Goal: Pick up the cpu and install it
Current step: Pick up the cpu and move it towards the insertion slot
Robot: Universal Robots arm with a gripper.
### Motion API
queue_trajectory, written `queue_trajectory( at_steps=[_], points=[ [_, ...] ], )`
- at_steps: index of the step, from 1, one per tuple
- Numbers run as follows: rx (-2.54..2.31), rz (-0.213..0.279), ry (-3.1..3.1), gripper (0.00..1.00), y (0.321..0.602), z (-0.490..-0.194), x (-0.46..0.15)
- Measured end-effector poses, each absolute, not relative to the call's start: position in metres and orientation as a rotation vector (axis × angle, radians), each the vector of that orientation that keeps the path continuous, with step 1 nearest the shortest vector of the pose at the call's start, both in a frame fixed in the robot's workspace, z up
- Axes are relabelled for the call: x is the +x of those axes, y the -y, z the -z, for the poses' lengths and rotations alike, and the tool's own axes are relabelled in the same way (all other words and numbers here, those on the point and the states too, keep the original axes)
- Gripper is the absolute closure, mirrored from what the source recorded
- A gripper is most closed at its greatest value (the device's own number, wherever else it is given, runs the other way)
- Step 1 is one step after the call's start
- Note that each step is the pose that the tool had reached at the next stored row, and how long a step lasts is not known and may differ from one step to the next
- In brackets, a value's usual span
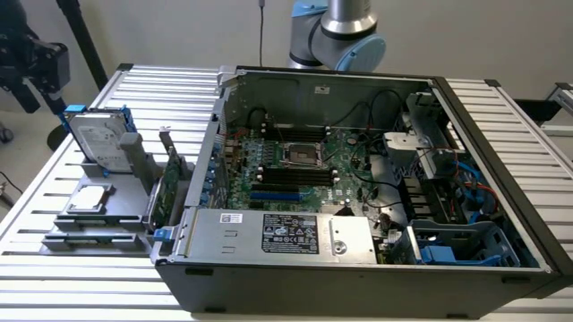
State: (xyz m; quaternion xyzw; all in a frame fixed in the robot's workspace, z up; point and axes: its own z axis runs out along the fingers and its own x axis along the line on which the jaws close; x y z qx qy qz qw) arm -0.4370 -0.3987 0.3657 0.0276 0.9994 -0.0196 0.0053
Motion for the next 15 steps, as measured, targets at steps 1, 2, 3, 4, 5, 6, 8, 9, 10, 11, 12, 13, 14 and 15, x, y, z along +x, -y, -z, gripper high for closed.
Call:
queue_trajectory(
  at_steps=[1,2,3,4,5,6,8,9,10,11,12,13,14,15],
  points=[
    [0.085,0.061,-3.129,0.53,0.399,-0.364,-0.437],
    [0.081,0.061,-3.129,0.47,0.399,-0.362,-0.437],
    [0.075,0.061,-3.130,0.41,0.399,-0.360,-0.437],
    [0.064,0.061,-3.130,0.41,0.399,-0.359,-0.437],
    [0.050,0.061,-3.130,0.41,0.399,-0.357,-0.437],
    [0.032,0.061,-3.130,0.35,0.399,-0.355,-0.437],
    [-0.004,0.061,-3.131,0.35,0.399,-0.351,-0.437],
    [-0.022,0.060,-3.131,0.35,0.400,-0.349,-0.437],
    [-0.041,0.060,-3.131,0.35,0.400,-0.348,-0.437],
    [-0.060,0.060,-3.131,0.35,0.400,-0.346,-0.437],
    [-0.079,0.059,-3.131,0.35,0.400,-0.344,-0.437],
    [-0.098,0.059,-3.131,0.35,0.400,-0.342,-0.437],
    [-0.116,0.059,-3.131,0.35,0.401,-0.340,-0.437],
    [-0.132,0.059,-3.130,0.35,0.401,-0.338,-0.437]
  ],
)
